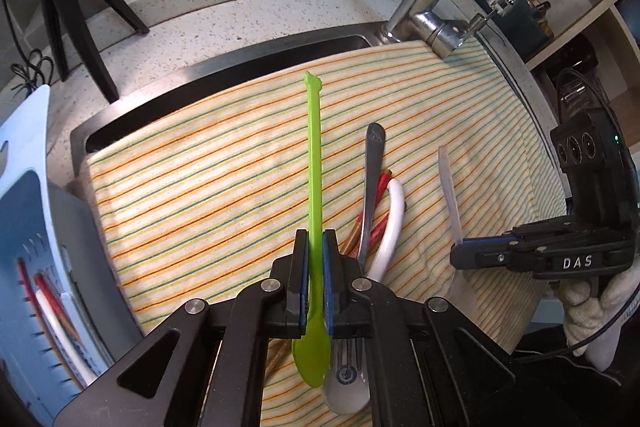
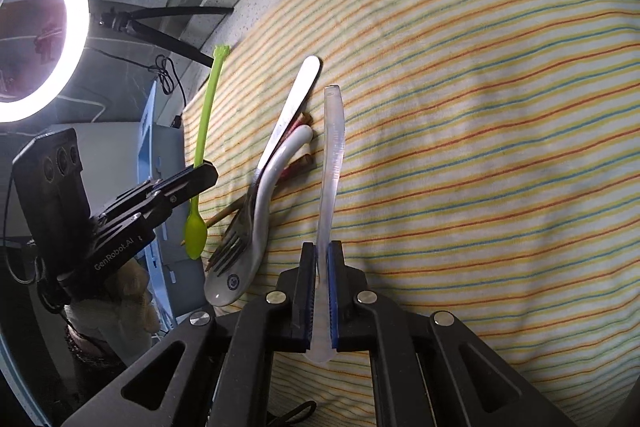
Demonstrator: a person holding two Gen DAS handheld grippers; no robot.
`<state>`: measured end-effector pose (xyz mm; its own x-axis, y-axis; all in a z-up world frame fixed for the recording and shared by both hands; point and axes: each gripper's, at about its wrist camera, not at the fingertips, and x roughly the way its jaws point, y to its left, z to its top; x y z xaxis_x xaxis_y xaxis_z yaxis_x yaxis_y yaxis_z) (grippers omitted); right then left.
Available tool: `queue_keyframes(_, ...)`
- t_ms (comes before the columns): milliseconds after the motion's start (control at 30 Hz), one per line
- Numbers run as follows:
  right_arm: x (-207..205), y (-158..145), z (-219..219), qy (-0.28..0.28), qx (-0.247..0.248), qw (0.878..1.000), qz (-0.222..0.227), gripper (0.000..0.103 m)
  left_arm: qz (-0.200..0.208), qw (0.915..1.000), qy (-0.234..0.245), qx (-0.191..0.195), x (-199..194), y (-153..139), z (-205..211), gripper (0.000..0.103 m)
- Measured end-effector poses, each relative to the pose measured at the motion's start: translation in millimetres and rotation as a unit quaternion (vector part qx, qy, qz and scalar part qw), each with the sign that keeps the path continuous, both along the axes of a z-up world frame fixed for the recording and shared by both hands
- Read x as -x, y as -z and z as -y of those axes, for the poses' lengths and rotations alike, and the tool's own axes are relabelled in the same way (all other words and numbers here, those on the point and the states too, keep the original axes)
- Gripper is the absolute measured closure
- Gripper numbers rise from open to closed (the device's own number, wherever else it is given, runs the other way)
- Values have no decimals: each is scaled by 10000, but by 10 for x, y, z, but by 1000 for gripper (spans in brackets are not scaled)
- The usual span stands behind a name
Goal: Organize utensils
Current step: 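Grasp the green plastic spoon with the left gripper while the right gripper grasps the clear spoon, then carry both spoons into the blue basket and open both grippers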
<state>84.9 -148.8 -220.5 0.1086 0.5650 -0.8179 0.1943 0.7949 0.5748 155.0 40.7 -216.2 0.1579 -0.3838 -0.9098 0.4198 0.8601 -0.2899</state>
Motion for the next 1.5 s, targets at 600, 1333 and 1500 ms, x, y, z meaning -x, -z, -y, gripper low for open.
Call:
queue_keyframes(600, -291, -720, -654, -663, -467, 9937, 779, 98, 565, 9932, -1012, 123, 421, -466, -882, 98)
queue_keyframes(1333, -645, -386, -2825, -2018, 43, 9760, 817, 98, 290, 9704, -2371, -347, 734, -99, -2263, 98)
queue_keyframes(1500, -698, -228, -3009, -2078, 248, 9751, 731, 98, 183, 9700, -2393, -377, 695, -6, -2282, 98)
